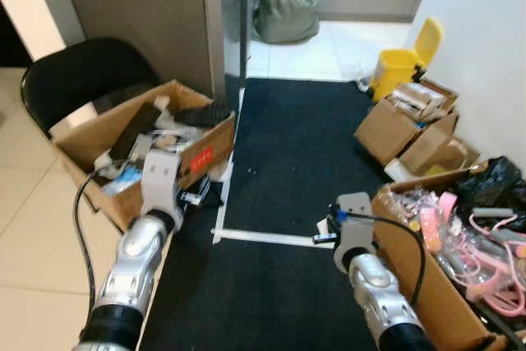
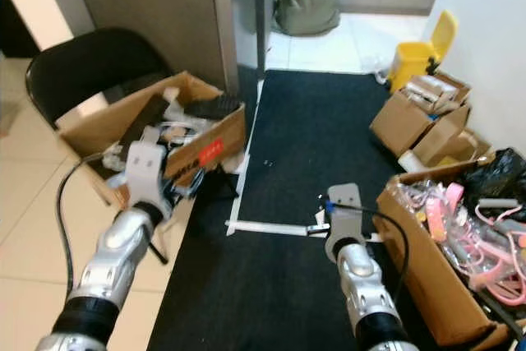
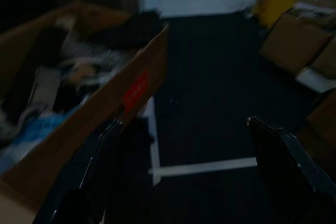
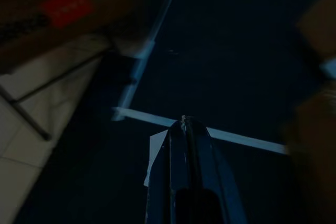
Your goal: Picking trash to rubbish bin
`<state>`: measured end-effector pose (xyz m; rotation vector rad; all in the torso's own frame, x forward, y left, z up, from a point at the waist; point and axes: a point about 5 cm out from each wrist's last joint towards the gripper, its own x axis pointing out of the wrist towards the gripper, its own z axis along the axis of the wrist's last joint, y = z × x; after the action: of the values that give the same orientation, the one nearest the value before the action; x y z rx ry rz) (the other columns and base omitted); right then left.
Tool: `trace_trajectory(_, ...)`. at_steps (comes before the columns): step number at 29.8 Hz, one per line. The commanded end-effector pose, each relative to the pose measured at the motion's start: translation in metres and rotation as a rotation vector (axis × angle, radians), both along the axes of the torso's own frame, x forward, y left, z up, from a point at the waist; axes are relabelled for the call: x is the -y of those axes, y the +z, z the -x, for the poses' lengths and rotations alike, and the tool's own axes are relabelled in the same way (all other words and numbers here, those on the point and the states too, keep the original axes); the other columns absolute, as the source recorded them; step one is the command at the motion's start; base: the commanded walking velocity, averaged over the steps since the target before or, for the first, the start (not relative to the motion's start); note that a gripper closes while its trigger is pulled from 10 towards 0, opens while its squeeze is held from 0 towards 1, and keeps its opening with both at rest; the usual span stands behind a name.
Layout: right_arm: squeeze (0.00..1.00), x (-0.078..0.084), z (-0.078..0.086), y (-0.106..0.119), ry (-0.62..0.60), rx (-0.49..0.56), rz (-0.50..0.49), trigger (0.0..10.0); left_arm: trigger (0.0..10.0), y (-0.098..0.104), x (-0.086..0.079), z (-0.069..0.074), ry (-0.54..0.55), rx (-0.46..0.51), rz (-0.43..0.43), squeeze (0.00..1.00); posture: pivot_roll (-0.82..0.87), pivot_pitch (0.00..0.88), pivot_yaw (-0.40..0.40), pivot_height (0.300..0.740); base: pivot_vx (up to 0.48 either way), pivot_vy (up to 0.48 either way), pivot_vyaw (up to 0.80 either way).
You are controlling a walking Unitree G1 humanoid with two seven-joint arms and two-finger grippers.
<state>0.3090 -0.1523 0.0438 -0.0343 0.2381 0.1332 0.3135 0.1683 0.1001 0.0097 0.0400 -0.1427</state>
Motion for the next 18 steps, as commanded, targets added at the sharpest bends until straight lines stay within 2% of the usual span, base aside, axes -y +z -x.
trace_trajectory(1, 0.00, 0.006, 0.002, -0.001, -0.017, -0.001, -0.003, 10.0, 10.0, -0.002, 0.002, 0.005, 0.014, -0.010, 0.020, 0.00, 0.04, 0.106, 0.035, 0.740, 0.334, 0.000, 0.00)
trace_trajectory(10, 0.00, 0.009, -0.006, 0.016, -0.092, 0.079, -0.114, 10.0, 10.0, -0.002, -0.007, 0.016, 0.062, -0.022, 0.018, 0.00, 0.05, 0.112, 0.030, 0.740, 0.337, 0.000, 0.00)
trace_trajectory(18, 0.00, 0.014, -0.009, 0.019, -0.132, 0.095, -0.148, 10.0, 10.0, -0.002, -0.006, 0.017, 0.066, -0.030, 0.020, 0.00, 0.05, 0.113, 0.030, 0.740, 0.337, 0.000, 0.00)
